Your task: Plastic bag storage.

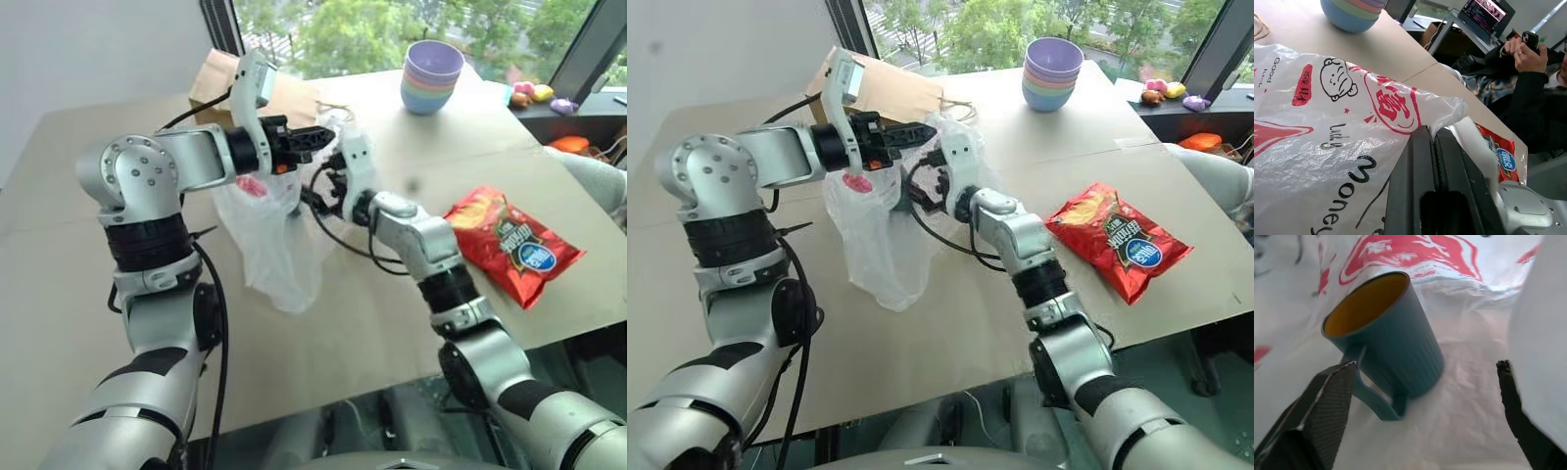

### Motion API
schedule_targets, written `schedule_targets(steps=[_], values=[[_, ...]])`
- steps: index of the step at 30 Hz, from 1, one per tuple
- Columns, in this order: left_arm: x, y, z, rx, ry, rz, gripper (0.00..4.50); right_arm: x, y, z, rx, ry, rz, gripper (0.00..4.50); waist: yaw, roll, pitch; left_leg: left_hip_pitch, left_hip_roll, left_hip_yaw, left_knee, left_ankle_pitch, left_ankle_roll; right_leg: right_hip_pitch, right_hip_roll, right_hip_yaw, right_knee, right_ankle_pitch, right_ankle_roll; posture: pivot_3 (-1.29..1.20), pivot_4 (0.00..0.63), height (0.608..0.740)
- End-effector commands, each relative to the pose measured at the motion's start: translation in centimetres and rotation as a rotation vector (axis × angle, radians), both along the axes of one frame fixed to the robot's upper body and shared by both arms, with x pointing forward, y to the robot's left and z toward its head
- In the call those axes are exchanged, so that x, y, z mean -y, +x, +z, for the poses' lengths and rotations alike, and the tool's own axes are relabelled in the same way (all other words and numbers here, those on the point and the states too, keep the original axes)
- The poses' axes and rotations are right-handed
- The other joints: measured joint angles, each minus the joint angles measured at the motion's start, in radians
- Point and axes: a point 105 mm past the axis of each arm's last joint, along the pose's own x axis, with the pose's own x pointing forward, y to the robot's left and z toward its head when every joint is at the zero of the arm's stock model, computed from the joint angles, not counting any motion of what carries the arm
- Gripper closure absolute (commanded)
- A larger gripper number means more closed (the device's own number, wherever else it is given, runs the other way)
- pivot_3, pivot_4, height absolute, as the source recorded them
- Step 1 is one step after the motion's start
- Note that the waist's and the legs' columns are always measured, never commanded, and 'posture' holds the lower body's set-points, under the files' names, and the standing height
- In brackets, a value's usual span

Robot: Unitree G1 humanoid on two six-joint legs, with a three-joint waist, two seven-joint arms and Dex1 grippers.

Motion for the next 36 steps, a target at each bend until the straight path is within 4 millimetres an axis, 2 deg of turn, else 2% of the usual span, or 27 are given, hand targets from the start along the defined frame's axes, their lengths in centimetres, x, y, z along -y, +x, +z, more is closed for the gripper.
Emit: schedule_targets(steps=[1,4,6,7,9,11,13,16,21,24,27,29,32,36], values=[[-0.5,0.6,1.3,0.062,-0.019,0.047,4.50,1.0,-3.7,4.1,0.116,0.075,0.177,0.07,0.002,0.000,0.000,0.000,0.000,0.000,0.000,0.000,0.000,0.000,0.000,0.000,0.000,0.000,0.000,0.00,0.150,0.740],[-0.7,1.4,1.2,0.081,-0.005,0.088,4.50,2.9,-7.1,5.0,0.155,0.026,0.311,0.07,0.004,0.000,0.000,0.000,0.000,0.000,0.000,0.000,0.000,0.000,0.000,0.000,0.000,0.000,0.000,0.00,0.150,0.740],[-0.3,1.7,0.9,0.100,0.012,0.088,4.50,4.6,-8.9,5.2,0.202,-0.046,0.320,0.07,0.003,0.000,0.000,0.000,0.000,0.000,-0.001,0.000,0.000,0.000,0.000,0.000,0.000,0.000,0.000,0.00,0.150,0.740],[-0.1,1.8,0.8,0.101,0.004,0.081,4.50,5.5,-9.6,5.2,0.219,-0.076,0.309,0.07,0.018,0.001,0.000,0.000,0.000,0.000,-0.001,0.000,0.000,0.000,0.000,0.001,0.000,0.000,0.000,0.00,0.150,0.740],[0.2,1.8,0.7,0.123,0.013,0.078,4.50,7.6,-10.6,4.9,0.279,-0.185,0.240,0.07,0.032,0.001,0.000,0.000,0.000,-0.001,-0.001,0.000,0.000,0.000,0.000,0.000,0.000,0.000,0.000,0.00,0.150,0.740],[0.2,2.0,0.7,0.158,0.042,0.087,4.50,10.5,-10.5,4.0,0.327,-0.368,0.090,0.07,0.048,0.000,0.000,-0.001,-0.001,-0.001,-0.001,0.000,0.000,0.000,-0.001,0.001,-0.001,0.000,0.000,0.00,0.150,0.740],[0.1,2.2,0.7,0.199,0.080,0.091,4.50,14.4,-10.1,2.6,0.350,-0.613,-0.101,0.07,0.059,0.000,0.000,-0.001,-0.002,0.000,-0.001,0.000,0.000,0.000,-0.001,0.001,-0.001,0.000,0.000,0.00,0.150,0.740],[0.2,2.3,0.5,0.223,0.102,0.084,4.50,19.1,-11.2,0.0,0.320,-0.925,-0.250,0.07,0.077,0.000,0.000,0.000,-0.002,0.000,-0.001,0.000,0.000,0.000,-0.002,0.001,-0.001,0.000,0.000,0.00,0.150,0.740],[0.5,2.4,0.2,0.226,0.107,0.067,4.50,22.5,-13.5,-2.9,0.251,-1.131,-0.354,0.07,0.086,-0.001,0.000,0.000,-0.002,0.000,0.000,0.000,0.000,0.001,-0.002,0.002,0.000,0.000,0.000,0.00,0.150,0.740],[0.7,2.5,0.1,0.226,0.115,0.060,4.50,24.8,-14.7,-3.8,0.208,-1.256,-0.443,0.07,0.086,-0.002,0.000,0.000,-0.002,0.001,0.000,0.000,0.000,0.001,-0.001,0.002,0.000,0.000,0.000,0.00,0.150,0.740],[1.2,2.7,-0.2,0.223,0.113,0.045,4.50,27.2,-15.1,-6.6,0.174,-1.416,-0.482,0.07,0.089,-0.003,0.000,0.001,-0.002,0.001,0.001,0.000,0.000,0.002,-0.001,0.003,0.000,0.000,0.000,0.00,0.150,0.740],[1.4,2.8,-0.3,0.224,0.113,0.040,4.50,27.9,-14.9,-7.7,0.188,-1.475,-0.488,0.07,0.090,-0.003,-0.001,0.001,-0.002,0.002,0.001,0.000,0.000,0.002,-0.001,0.003,0.000,0.000,0.000,0.00,0.150,0.740],[1.6,2.7,-0.2,0.224,0.110,0.029,4.50,28.8,-13.8,-8.3,0.244,-1.541,-0.544,0.07,0.088,-0.006,-0.002,0.002,-0.002,0.002,0.001,0.000,0.000,0.003,-0.001,0.003,0.000,0.000,0.000,0.00,0.150,0.740],[1.8,2.6,-0.2,0.227,0.110,0.022,4.50,29.6,-11.7,-9.7,0.308,-1.559,-0.595,0.07,0.084,-0.010,-0.005,0.004,-0.002,0.004,0.001,0.000,0.000,0.004,-0.001,0.005,0.000,0.001,0.002,0.00,0.150,0.740]])
